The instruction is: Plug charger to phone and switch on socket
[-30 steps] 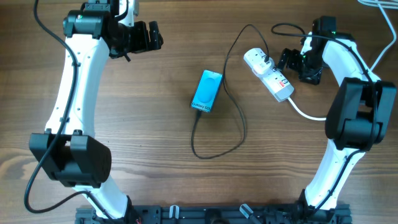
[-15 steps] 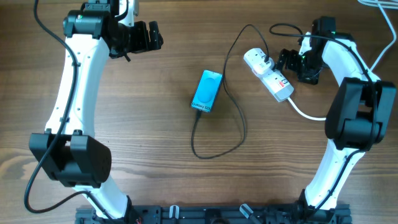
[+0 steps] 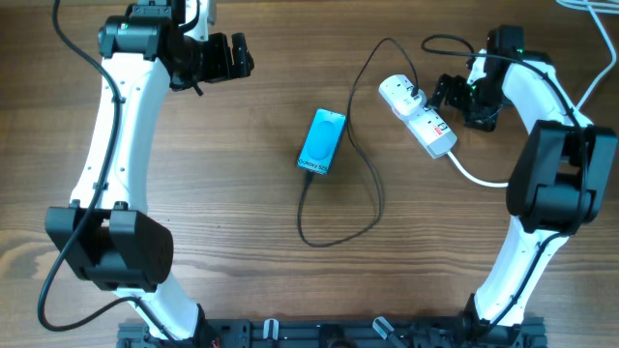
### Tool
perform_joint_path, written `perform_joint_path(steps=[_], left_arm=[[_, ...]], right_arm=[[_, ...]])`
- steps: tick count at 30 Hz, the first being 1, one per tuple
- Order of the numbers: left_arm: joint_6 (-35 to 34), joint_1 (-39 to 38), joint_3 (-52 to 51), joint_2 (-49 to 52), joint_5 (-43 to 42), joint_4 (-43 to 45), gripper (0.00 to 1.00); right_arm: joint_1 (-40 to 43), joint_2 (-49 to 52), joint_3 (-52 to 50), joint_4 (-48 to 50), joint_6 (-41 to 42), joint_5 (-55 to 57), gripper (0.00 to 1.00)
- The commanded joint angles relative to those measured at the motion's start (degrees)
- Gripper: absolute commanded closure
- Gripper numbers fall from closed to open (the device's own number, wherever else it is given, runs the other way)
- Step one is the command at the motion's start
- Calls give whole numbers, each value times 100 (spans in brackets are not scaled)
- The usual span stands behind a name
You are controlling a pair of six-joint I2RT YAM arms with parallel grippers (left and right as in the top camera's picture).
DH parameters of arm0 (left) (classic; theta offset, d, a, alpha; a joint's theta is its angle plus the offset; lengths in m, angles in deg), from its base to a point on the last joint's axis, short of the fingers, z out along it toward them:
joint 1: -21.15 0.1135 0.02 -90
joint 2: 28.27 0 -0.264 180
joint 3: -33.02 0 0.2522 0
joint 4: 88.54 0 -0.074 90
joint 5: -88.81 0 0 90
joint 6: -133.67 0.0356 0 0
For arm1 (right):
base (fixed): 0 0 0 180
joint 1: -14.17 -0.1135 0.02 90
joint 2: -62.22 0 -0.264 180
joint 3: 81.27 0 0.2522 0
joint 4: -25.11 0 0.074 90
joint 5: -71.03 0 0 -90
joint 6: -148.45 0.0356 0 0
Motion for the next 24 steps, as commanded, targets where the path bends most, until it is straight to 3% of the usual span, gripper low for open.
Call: perform_joint_path(steps=[1,24], left_arm=[[48,11,-17,33,74,0,0],[48,11,-20,33,74,0,0]], right_arm=[[142,199,-90,24,177,28,0],[-225,282,-92,-35,109,315,0]])
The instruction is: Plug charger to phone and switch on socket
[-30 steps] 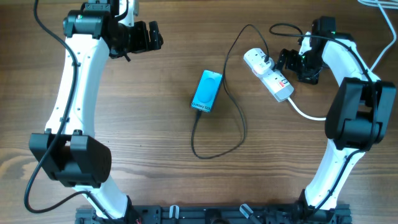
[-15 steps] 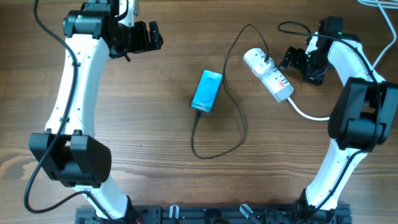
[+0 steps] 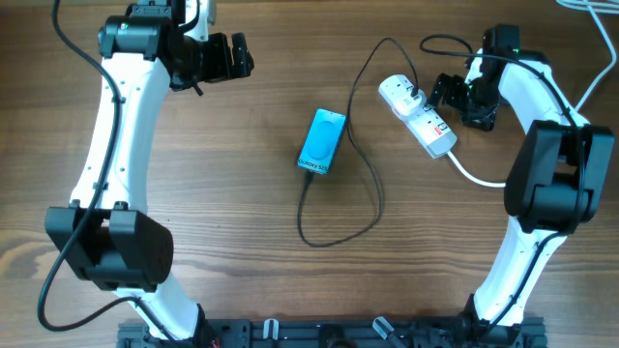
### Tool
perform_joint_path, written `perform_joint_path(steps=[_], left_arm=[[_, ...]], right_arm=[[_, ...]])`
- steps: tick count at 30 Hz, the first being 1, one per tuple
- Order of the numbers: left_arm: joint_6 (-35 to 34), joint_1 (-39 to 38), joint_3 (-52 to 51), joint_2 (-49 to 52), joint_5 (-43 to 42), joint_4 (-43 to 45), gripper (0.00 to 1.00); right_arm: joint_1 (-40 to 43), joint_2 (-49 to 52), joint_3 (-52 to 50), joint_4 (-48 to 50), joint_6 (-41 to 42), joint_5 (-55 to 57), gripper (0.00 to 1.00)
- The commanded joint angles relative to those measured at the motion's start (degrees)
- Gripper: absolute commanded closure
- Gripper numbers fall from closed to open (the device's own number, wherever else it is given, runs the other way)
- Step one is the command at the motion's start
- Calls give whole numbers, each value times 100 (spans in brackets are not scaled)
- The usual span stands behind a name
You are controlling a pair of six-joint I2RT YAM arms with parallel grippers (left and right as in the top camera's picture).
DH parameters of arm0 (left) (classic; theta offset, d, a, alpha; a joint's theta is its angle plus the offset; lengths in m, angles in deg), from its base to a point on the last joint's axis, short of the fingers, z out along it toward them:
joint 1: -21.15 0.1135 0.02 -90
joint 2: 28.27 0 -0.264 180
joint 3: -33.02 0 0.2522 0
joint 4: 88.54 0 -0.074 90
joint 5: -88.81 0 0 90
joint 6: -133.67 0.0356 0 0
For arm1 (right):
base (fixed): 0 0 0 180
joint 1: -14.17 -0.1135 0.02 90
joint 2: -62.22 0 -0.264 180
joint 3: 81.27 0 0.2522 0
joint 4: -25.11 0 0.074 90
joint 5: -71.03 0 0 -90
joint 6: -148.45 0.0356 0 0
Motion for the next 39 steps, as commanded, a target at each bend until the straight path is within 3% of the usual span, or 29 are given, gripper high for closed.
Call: perform_joint_path(steps=[1,29,39], left_arm=[[48,11,-17,33,74,0,0],[48,11,-17,33,74,0,0],[48,11,-17,33,74,0,0]], right_arm=[[-72,275,-92,-63,4,125,0],[-85,367,-87,-525,-140,118,0],[-72,-1945,-87,-1683,-142,98,0]])
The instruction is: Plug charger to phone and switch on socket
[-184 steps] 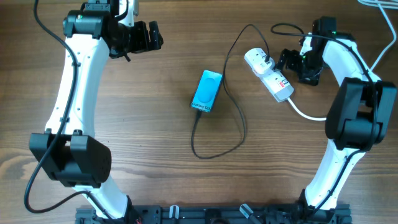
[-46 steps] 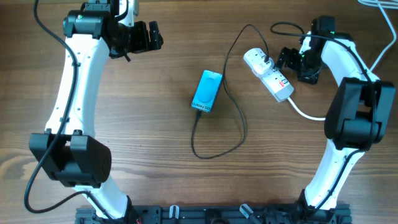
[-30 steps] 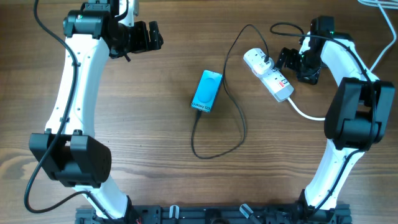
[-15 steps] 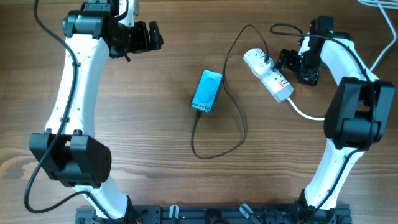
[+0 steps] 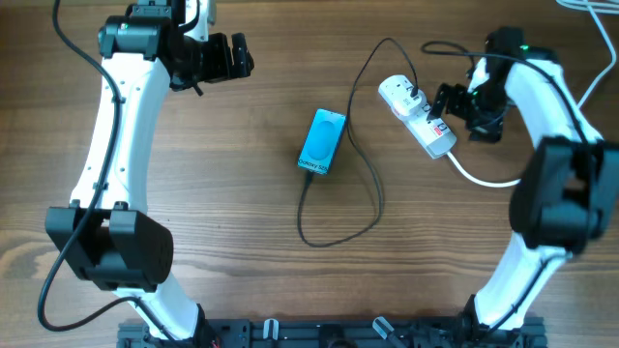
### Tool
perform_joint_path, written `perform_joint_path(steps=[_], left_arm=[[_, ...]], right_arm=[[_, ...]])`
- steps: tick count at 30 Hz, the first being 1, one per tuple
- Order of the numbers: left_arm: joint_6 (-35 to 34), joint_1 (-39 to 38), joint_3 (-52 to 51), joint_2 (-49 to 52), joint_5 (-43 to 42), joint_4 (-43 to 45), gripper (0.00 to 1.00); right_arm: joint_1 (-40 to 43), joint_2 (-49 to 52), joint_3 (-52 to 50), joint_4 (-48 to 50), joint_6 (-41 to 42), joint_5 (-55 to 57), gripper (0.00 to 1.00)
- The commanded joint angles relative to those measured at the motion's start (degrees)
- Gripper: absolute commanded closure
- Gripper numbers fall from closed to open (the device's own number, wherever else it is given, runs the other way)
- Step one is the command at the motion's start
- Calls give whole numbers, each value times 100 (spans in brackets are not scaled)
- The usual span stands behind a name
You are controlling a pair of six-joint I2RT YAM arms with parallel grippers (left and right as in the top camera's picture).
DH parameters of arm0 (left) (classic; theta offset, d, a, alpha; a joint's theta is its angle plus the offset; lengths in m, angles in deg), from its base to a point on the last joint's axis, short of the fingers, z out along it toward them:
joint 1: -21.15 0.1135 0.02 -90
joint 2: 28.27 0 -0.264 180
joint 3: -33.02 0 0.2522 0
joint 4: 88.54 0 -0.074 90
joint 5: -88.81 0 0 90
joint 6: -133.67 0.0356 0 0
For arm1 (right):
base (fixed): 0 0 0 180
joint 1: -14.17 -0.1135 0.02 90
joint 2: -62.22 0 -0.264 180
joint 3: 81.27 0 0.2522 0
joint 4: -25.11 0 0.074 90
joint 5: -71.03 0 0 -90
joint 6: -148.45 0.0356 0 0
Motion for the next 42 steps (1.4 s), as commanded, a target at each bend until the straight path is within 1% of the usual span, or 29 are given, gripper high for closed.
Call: perform_joint_path(steps=[1,3,4,6,9,12,16,20,24,31,34,42], left_arm=[[48,11,-20,33,74,-2,0],[48,11,-17,33,74,-2,0],[48,11,-17,33,74,-2,0],[48,11,-17,33,74,-2,0],[48,11,-20,33,74,-2,0],[48,11,-17,33,74,-2,0],[48,11,-20,33,74,-2,0],[48,11,-17,33,74,-2,0],[48,11,-20,33,74,-2,0],[48,11,-17,33,74,-2,0],[48,11,-17,33,74,-2,0],[48,11,-17,33,74,-2,0]], right_arm=[[-37,-1412,20,-533,-111,79,0],[-59,-2074,-118,-769,-111,74,0],[-122,-2599,-328,-791,-116,74,0],[-247,-3427,-752,-748,-120,81,0],[-424,-4959,-1626,-621,-72,76,0],[-437,-6376,-2304,-621,46,79,0],[-437,-7801,-2621,-793,46,149,0],[-435,-8957,-2629,-612,44,210,0],[-435,-9357,-2629,-612,42,210,0],[-435,-9344,-2629,-647,52,208,0],[-435,-9344,-2629,-855,52,208,0],[-435,-9344,-2629,-866,50,208,0]])
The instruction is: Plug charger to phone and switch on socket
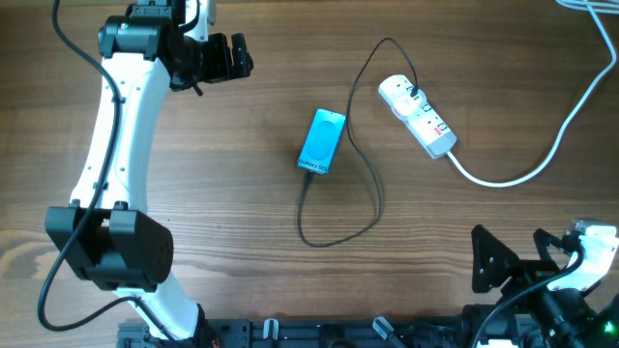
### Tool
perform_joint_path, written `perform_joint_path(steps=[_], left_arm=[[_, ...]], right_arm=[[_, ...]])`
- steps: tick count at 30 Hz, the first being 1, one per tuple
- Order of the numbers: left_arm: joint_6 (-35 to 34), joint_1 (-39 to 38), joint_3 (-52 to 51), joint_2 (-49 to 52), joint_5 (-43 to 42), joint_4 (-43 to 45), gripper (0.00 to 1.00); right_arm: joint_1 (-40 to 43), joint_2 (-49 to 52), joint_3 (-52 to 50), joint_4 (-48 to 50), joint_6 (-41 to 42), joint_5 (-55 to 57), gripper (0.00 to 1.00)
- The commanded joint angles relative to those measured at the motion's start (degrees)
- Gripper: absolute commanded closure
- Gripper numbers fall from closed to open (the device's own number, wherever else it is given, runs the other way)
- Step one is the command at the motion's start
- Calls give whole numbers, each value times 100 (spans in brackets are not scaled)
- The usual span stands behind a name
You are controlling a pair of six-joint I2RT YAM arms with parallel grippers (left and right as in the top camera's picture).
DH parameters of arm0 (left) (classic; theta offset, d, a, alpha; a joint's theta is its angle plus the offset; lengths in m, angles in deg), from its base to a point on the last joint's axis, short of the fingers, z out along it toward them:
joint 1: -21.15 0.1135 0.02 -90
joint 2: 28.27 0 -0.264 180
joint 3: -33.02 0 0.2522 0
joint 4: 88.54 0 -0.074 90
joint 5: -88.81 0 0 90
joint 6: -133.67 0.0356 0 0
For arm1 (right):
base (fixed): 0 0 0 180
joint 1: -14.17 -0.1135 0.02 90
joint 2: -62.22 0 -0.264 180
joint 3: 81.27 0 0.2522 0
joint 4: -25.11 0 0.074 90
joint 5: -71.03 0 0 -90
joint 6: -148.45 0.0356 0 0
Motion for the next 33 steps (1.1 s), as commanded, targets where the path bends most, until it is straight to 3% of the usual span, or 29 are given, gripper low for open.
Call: perform_joint_path(steps=[1,29,33], left_arm=[[48,11,-17,33,35,15,0],[48,11,-17,33,35,15,0],[48,11,-15,33,35,15,0]], right_arm=[[-13,-39,-35,7,26,98,0],[-72,-39,-35,-199,9,103,0],[-72,-44,-37,-236,-92,527,0]])
